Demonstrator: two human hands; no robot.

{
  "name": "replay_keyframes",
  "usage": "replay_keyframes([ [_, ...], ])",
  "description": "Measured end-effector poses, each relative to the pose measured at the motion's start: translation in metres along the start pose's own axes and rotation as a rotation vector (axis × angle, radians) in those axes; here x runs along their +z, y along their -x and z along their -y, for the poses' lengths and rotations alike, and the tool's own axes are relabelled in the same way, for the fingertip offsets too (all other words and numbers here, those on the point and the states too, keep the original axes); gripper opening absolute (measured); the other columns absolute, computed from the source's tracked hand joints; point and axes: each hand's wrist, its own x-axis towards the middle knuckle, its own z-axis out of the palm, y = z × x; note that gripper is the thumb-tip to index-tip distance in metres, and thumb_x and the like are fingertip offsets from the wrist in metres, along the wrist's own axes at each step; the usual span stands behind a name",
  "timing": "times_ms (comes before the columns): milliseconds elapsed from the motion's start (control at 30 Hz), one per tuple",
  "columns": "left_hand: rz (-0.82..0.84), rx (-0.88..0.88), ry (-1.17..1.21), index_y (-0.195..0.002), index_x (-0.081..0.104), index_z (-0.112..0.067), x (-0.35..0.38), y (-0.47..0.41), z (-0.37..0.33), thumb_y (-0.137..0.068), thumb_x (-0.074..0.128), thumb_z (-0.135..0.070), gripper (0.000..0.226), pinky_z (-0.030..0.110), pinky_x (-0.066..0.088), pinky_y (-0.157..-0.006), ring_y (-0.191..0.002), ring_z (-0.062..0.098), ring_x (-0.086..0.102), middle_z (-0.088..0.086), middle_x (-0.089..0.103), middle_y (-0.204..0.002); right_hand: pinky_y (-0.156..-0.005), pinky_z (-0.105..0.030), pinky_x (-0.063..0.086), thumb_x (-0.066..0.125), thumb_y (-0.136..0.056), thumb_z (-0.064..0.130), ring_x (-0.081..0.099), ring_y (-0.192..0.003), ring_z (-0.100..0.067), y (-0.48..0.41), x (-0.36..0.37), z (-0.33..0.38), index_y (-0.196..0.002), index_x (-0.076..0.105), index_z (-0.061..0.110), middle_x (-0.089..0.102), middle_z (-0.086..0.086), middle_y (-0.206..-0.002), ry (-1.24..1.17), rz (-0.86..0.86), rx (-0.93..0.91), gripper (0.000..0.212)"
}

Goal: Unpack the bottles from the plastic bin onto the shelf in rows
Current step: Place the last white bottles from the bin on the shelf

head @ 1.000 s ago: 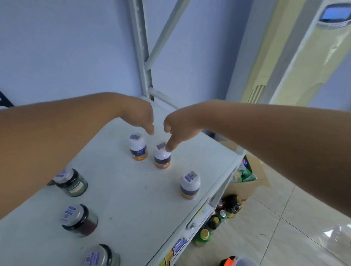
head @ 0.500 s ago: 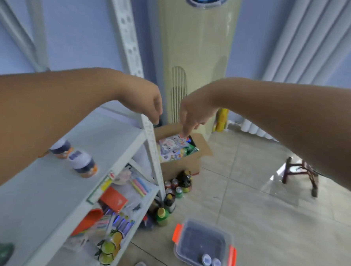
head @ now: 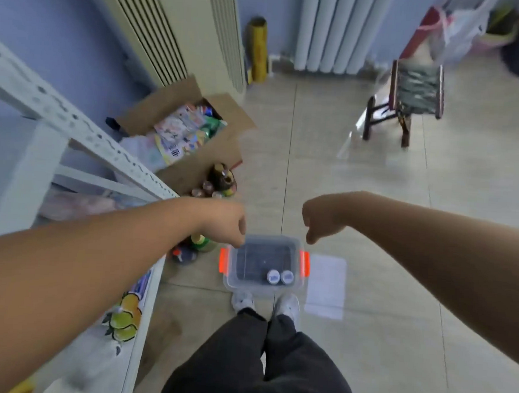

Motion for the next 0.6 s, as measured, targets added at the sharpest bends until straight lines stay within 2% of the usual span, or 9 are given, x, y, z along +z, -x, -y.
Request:
replay_keyframes([
  [33, 0.048, 0.008, 0.02, -0.09, 0.071, -0.013, 0.015, -0.016, 0.004, -0.08, 0.066, -0.032, 0.021, 0.03, 0.055, -0.072, -0.074, 0.017, 0.064, 0.001, 0.069, -0.083, -0.096, -0.038, 0.051, 0.071, -0.086, 0.039, 0.062, -0.114, -0.029, -0.013, 0.018, -0.003, -0.13, 0.059, 0.005, 0.064, -0.01, -0.128, -0.037, -0.004, -0.004, 0.057],
  [100, 0.113, 0.007, 0.081, -0.076, 0.054, -0.018, 0.044, -0.051, 0.013, -0.076, 0.062, -0.03, 0.014, 0.028, 0.039, -0.055, -0.056, 0.018, 0.041, 0.003, 0.044, -0.066, -0.094, -0.038, 0.051, 0.069, -0.087, 0.037, 0.061, -0.112, -0.029, -0.044, 0.053, -0.004, -0.13, 0.058, 0.007, 0.064, -0.01, -0.127, -0.112, -0.014, -0.011, 0.054],
  [167, 0.102, 0.006, 0.167, -0.075, 0.045, -0.02, 0.075, -0.09, 0.024, -0.074, 0.06, -0.026, 0.016, 0.032, 0.031, -0.061, -0.064, 0.017, 0.033, 0.004, 0.036, -0.073, -0.092, -0.038, 0.053, 0.066, -0.088, 0.033, 0.063, -0.108, -0.029, -0.082, 0.089, -0.003, -0.125, 0.061, 0.007, 0.067, -0.011, -0.121, -0.183, -0.027, -0.014, 0.046],
  [233, 0.074, -0.026, 0.268, -0.083, 0.044, -0.022, 0.111, -0.131, 0.034, -0.078, 0.062, -0.026, 0.019, 0.032, 0.032, -0.068, -0.075, 0.013, 0.037, 0.001, 0.038, -0.084, -0.086, -0.034, 0.053, 0.063, -0.088, 0.029, 0.063, -0.105, -0.029, -0.119, 0.125, 0.0, -0.122, 0.06, 0.008, 0.067, -0.009, -0.119, -0.24, -0.014, -0.006, 0.04],
  [333, 0.064, -0.073, 0.351, -0.088, 0.043, -0.023, 0.163, -0.184, 0.044, -0.082, 0.066, -0.028, 0.024, 0.032, 0.035, -0.07, -0.079, 0.015, 0.041, 0.002, 0.041, -0.091, -0.072, -0.03, 0.045, 0.058, -0.09, 0.022, 0.059, -0.093, -0.027, -0.168, 0.177, 0.003, -0.116, 0.058, 0.009, 0.065, -0.009, -0.115, -0.249, 0.033, 0.014, 0.03],
  [433, 0.055, -0.125, 0.383, -0.084, 0.045, -0.021, 0.211, -0.225, 0.047, -0.083, 0.064, -0.025, 0.02, 0.029, 0.038, -0.068, -0.076, 0.02, 0.046, 0.002, 0.048, -0.088, -0.08, -0.034, 0.054, 0.056, -0.088, 0.016, 0.063, -0.096, -0.026, -0.207, 0.222, 0.011, -0.115, 0.059, 0.009, 0.066, -0.009, -0.112, -0.216, 0.121, 0.01, 0.028],
  [500, 0.043, -0.141, 0.39, -0.081, 0.05, -0.017, 0.236, -0.251, 0.043, -0.084, 0.062, -0.019, 0.012, 0.027, 0.036, -0.057, -0.071, 0.021, 0.05, 0.003, 0.054, -0.081, -0.083, -0.035, 0.056, 0.057, -0.087, 0.015, 0.065, -0.098, -0.027, -0.233, 0.244, 0.014, -0.12, 0.058, 0.011, 0.066, -0.007, -0.113, -0.191, 0.168, 0.02, 0.032],
  [533, 0.037, -0.137, 0.387, -0.085, 0.055, -0.016, 0.245, -0.265, 0.038, -0.084, 0.061, -0.018, 0.007, 0.028, 0.036, -0.055, -0.075, 0.023, 0.055, 0.005, 0.059, -0.084, -0.082, -0.036, 0.056, 0.057, -0.088, 0.014, 0.065, -0.098, -0.026, -0.244, 0.252, 0.015, -0.122, 0.057, 0.013, 0.066, -0.006, -0.114, -0.18, 0.175, 0.034, 0.034],
  [600, 0.014, -0.126, 0.391, -0.106, 0.062, -0.013, 0.262, -0.29, 0.029, -0.088, 0.06, -0.018, 0.019, 0.031, 0.047, -0.069, -0.096, 0.029, 0.063, 0.009, 0.067, -0.105, -0.072, -0.035, 0.053, 0.056, -0.089, 0.013, 0.065, -0.098, -0.026, -0.264, 0.264, 0.018, -0.124, 0.057, 0.016, 0.066, -0.003, -0.115, -0.121, 0.134, 0.069, 0.035],
])
